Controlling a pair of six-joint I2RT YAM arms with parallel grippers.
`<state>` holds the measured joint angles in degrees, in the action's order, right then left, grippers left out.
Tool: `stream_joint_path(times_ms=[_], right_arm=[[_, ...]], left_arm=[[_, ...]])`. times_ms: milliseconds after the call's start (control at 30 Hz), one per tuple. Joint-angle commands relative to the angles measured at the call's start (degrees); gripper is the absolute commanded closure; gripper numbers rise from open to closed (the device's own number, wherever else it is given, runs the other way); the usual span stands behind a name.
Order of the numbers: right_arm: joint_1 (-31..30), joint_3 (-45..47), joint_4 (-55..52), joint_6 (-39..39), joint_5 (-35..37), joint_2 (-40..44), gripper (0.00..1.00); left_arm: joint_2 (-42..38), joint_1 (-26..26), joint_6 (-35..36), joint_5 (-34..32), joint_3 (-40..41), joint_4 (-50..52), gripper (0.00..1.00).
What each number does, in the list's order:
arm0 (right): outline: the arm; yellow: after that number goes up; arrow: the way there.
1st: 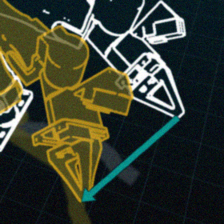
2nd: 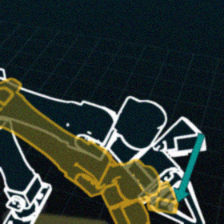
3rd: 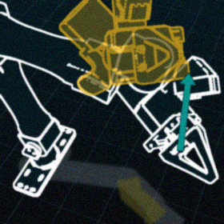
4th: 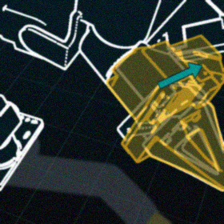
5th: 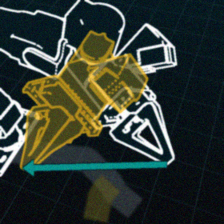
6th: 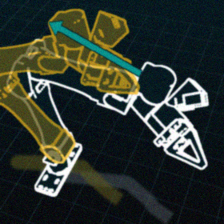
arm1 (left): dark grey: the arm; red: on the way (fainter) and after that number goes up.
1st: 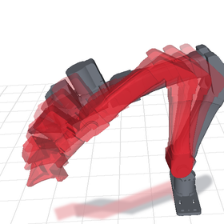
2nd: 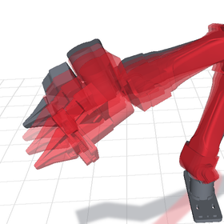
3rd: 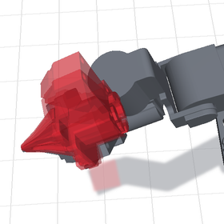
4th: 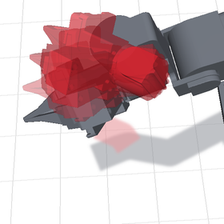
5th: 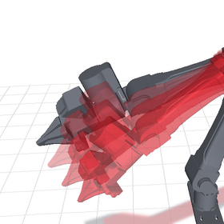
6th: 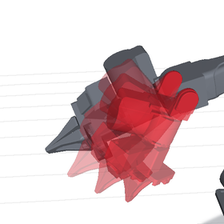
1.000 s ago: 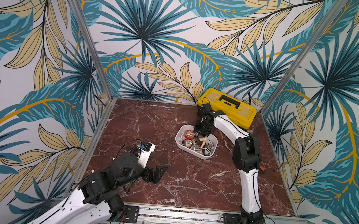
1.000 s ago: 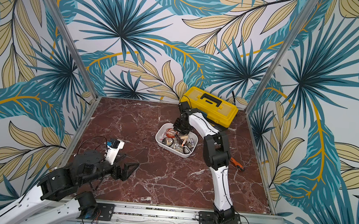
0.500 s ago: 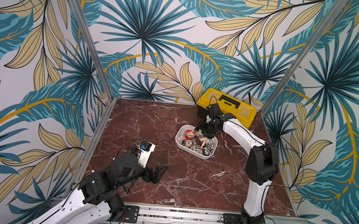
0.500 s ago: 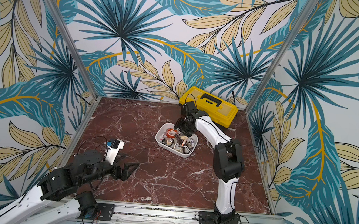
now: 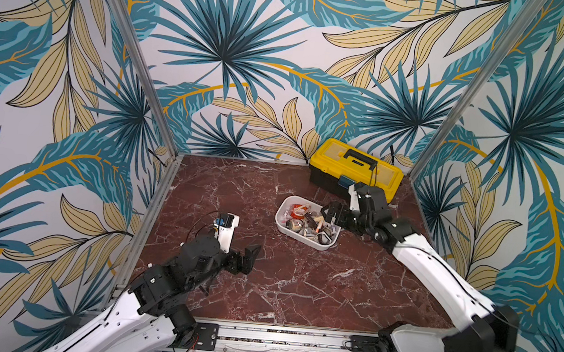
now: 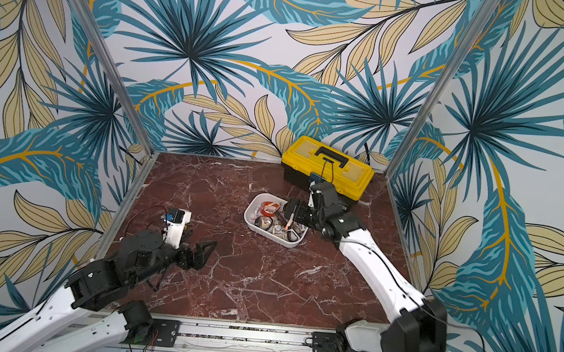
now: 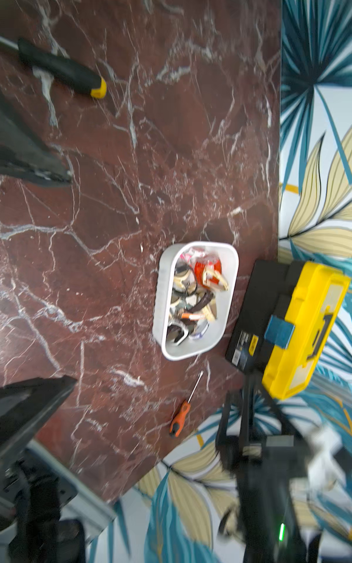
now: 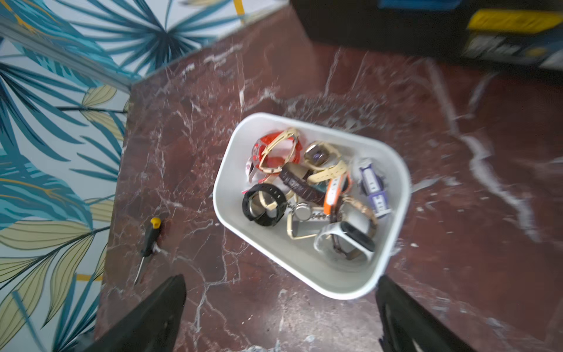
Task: Put the watch into the storage box
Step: Reset both arms
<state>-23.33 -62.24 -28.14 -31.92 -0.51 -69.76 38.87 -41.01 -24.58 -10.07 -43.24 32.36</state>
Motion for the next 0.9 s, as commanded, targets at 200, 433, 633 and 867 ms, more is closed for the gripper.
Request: stream_joint_path(times_ms=[200,433,633,867], right_arm=[[0.12,24.22,20.81,13.55,36.52,17.36,0.0],[0.11,37.04,50.1,29.99,43.07,12.98,0.0],[0.73,38.61,75.31,41.38,44.5,-5.46,0.0],[1.94,37.05,81.43,45.32,40.08,-9.84,0.0]], left_arm=[[17.32,26.42,2.06,-4.18,-1.22,-24.05,0.0],[23.05,31.26,14.82,-14.35,9.03,-47.7,0.0],[28.7,34.11,26.01,-11.68,19.87,-72.36,0.0],[37.31,36.52,25.58,-8.55,23.63,-81.34,0.0]])
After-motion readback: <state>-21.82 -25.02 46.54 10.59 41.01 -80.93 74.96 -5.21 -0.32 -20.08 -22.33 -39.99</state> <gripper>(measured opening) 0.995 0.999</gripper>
